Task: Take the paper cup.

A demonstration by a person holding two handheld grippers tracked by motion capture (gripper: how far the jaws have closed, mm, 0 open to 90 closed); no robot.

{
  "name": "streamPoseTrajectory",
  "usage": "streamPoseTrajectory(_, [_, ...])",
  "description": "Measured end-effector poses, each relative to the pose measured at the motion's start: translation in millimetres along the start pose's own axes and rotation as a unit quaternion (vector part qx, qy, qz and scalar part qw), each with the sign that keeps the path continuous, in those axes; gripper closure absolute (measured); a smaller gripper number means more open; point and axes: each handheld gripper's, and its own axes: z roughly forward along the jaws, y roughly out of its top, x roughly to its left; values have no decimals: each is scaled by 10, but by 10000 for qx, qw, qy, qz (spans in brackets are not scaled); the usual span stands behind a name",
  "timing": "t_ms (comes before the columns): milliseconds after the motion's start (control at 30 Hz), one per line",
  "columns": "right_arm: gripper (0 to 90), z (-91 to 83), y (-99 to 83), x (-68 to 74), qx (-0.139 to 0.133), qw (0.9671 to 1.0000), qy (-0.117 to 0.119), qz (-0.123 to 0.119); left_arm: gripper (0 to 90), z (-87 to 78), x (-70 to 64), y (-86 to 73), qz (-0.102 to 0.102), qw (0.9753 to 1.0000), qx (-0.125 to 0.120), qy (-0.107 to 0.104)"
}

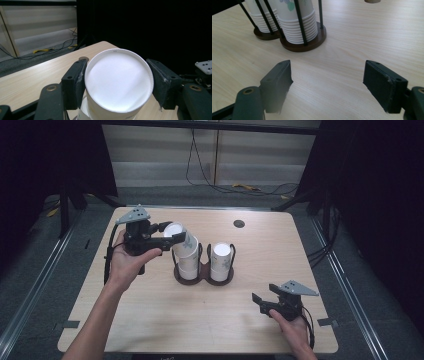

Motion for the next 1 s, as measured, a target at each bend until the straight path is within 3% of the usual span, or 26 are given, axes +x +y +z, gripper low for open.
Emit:
streamPoseTrajectory(200, [203,3,6,50,-27,9996,259,-124,355,-21,-51,-62,58,9999,-13,-98])
streamPoseTrajectory(267, [198,12,6,69,23,9993,345,-166,355,-33,-69,-94,10,9994,-50,-335])
streamPoseTrajectory(400, [178,7,15,105,19,9989,440,-185,355,-25,-109,-135,119,9996,17,-275])
streamPoseTrajectory(433, [178,5,17,107,2,9987,474,-199,355,-19,-127,-162,73,9992,7,-392])
streamPoseTrajectory(633, [176,0,41,145,-29,9980,577,-245,354,-4,-190,-240,178,9991,99,-371])
streamPoseTrajectory(800, [174,2,115,249,-73,9964,775,-342,354,40,-228,-389,206,9984,256,-455])
streamPoseTrajectory(933, [180,18,184,349,-88,9945,945,-444,355,59,-242,-458,113,9981,350,-495])
streamPoseTrajectory(1000, [181,42,211,413,-120,9931,1081,-444,355,65,-265,-492,230,9973,500,-482])
